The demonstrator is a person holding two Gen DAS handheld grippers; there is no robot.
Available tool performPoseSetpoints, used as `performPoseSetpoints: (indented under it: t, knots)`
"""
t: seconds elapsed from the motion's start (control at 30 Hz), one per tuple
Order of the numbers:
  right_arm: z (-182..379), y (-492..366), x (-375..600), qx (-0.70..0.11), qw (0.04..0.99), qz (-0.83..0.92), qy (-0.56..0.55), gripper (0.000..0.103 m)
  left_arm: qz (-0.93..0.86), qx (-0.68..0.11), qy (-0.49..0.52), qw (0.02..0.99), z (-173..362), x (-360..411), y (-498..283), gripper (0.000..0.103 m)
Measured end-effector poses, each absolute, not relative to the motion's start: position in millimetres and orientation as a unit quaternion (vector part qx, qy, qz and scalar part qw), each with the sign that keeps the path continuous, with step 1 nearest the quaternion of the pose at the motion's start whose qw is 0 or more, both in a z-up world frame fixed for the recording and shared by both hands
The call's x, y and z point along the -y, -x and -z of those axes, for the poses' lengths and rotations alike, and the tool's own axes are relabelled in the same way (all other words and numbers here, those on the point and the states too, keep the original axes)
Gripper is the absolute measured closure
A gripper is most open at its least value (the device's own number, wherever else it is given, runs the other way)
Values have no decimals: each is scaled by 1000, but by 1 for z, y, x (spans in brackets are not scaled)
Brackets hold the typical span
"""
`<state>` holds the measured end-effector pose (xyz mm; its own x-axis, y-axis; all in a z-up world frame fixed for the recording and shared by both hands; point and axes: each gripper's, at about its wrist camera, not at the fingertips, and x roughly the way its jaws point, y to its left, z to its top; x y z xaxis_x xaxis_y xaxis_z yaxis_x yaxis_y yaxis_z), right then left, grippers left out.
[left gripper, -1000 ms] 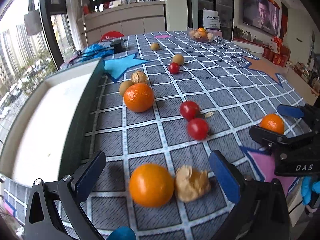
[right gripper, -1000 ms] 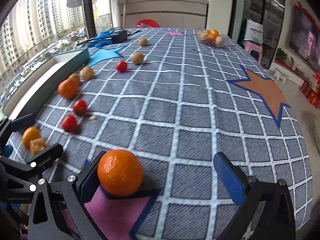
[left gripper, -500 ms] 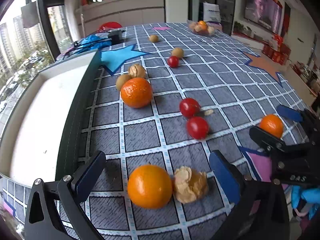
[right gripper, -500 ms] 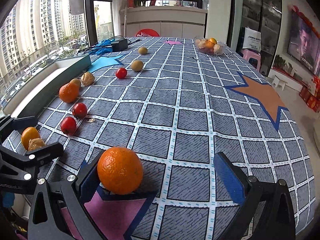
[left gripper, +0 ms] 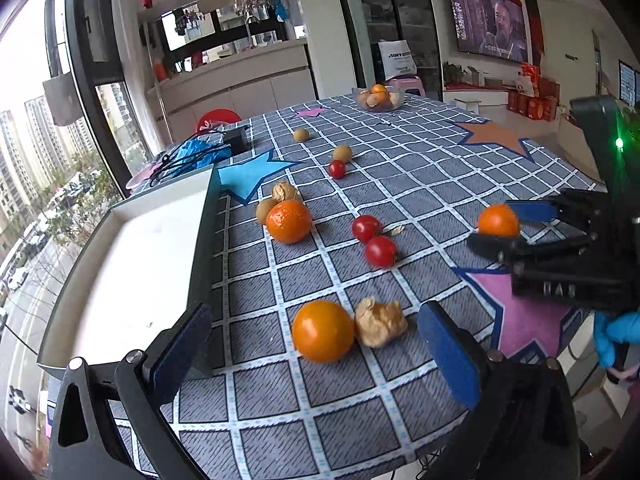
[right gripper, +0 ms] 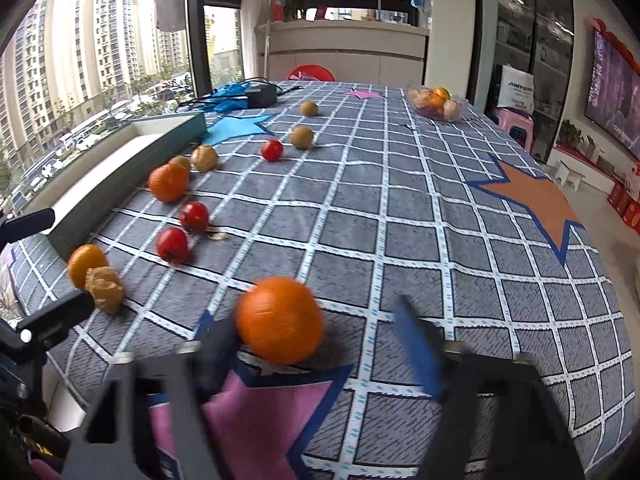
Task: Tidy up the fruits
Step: 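Move the left tool toward an orange while the right tool approaches another orange, then close the left gripper on an orange while the right gripper closes on another orange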
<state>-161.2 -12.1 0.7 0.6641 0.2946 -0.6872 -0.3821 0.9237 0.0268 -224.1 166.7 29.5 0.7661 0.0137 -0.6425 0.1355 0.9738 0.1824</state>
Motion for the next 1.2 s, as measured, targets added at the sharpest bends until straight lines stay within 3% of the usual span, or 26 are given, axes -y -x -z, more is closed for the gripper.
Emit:
performPoseSetpoints:
  t: [0.27,0.43,0.8,0.97,1.0,1.1,1.2]
  knots:
    - [0,161,10,-363,911,-187,63,45,43,-356,-96,929,-24,-179,217,14]
    - [-1,160,10,-364,910,-188,63,45,57,-374,-94,921,-15,-180,213,31]
    - [-3,147,11,-373,907,-186,56,39,75,-379,-80,919,-10,-171,206,35]
    - [-3,142,8,-377,905,-187,52,40,71,-385,-55,919,-9,-174,202,59]
    - [-3,143,7,-376,906,-184,56,40,72,-386,-46,918,-9,-176,202,66]
    - [-4,145,5,-374,906,-190,52,68,67,-385,-34,920,-9,-181,203,65]
    - [-6,146,6,-373,907,-189,44,68,63,-383,-27,921,-10,-184,205,65]
